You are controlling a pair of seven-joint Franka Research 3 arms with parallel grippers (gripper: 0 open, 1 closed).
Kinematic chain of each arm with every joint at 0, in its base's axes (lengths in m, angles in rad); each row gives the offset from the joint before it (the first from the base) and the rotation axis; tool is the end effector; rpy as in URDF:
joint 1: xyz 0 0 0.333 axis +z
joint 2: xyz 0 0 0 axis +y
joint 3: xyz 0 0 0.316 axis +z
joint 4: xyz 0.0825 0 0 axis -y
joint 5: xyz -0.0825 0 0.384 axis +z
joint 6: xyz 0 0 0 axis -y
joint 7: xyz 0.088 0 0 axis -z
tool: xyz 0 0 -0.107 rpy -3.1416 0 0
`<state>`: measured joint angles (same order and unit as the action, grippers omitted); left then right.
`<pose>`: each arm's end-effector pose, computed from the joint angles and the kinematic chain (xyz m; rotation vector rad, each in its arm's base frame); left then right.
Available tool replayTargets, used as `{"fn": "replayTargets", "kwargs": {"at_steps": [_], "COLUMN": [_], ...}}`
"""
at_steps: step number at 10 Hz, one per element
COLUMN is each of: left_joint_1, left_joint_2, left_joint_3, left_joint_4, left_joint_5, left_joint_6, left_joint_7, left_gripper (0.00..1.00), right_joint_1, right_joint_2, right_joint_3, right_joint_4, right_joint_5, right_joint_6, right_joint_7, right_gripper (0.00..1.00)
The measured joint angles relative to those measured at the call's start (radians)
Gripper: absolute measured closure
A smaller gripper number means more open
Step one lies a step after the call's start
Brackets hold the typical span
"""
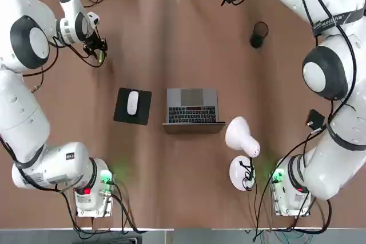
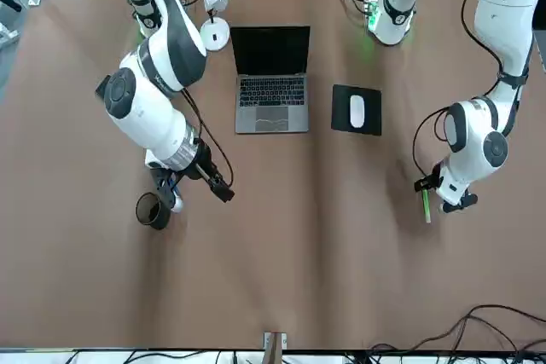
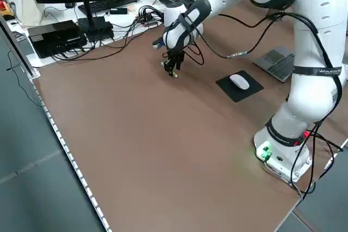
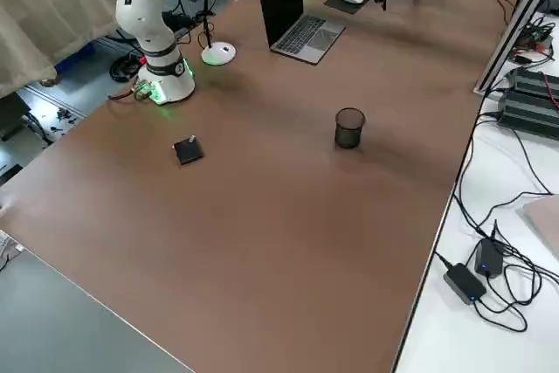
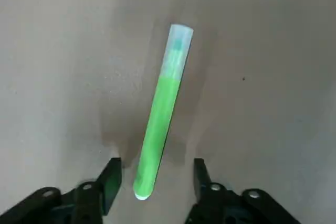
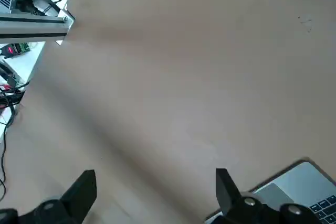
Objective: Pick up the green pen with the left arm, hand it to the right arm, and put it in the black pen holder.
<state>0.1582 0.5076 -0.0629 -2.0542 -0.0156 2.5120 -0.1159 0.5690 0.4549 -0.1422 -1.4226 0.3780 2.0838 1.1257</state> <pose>0.5851 0.0561 0.1823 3.0808 0.3577 -0.0766 0.6330 0.3282 0.4614 -2.5525 1.1239 0.0724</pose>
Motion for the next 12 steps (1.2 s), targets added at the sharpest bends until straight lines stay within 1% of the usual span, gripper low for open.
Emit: {"fn": "replayTargets", "kwargs": {"at_steps": [2,3,4,5,7,9,12], "left_joint_1": [0.0,-0.001,0.001,0.0,-0.005,-0.005,-0.016], "left_joint_2": [0.011,0.014,0.011,0.01,0.006,-0.04,-0.12], "left_joint_3": [0.0,0.004,0.009,0.009,-0.001,-0.025,-0.117], "left_joint_4": [0.0,0.0,0.0,0.001,0.007,0.02,0.042], "left_joint_5": [0.0,0.003,0.005,0.012,0.055,0.078,0.094], "left_joint_6": [0.01,0.017,0.017,0.019,0.033,0.037,0.034], "left_joint_7": [0.0,0.0,0.0,0.001,0.001,0.035,0.062], "left_gripper": [0.41,0.52,0.7,0.82,0.82,0.82,0.82], "right_joint_1": [0.0,0.0,0.0,0.0,0.0,-0.002,-0.002], "right_joint_2": [0.0,0.0,0.0,0.0,0.0,0.0,0.001], "right_joint_3": [0.0,0.0,0.0,0.0,-0.001,-0.005,-0.005], "right_joint_4": [0.0,0.0,0.0,0.0,0.0,0.0,-0.001], "right_joint_5": [0.0,0.0,0.0,0.0,0.0,0.001,0.001], "right_joint_6": [0.0,-0.001,-0.001,-0.001,-0.001,0.0,0.001], "right_joint_7": [0.003,0.007,0.01,0.012,0.016,0.016,0.023], "right_gripper": [0.0,0.0,0.0,0.0,0.0,0.0,0.0]}}
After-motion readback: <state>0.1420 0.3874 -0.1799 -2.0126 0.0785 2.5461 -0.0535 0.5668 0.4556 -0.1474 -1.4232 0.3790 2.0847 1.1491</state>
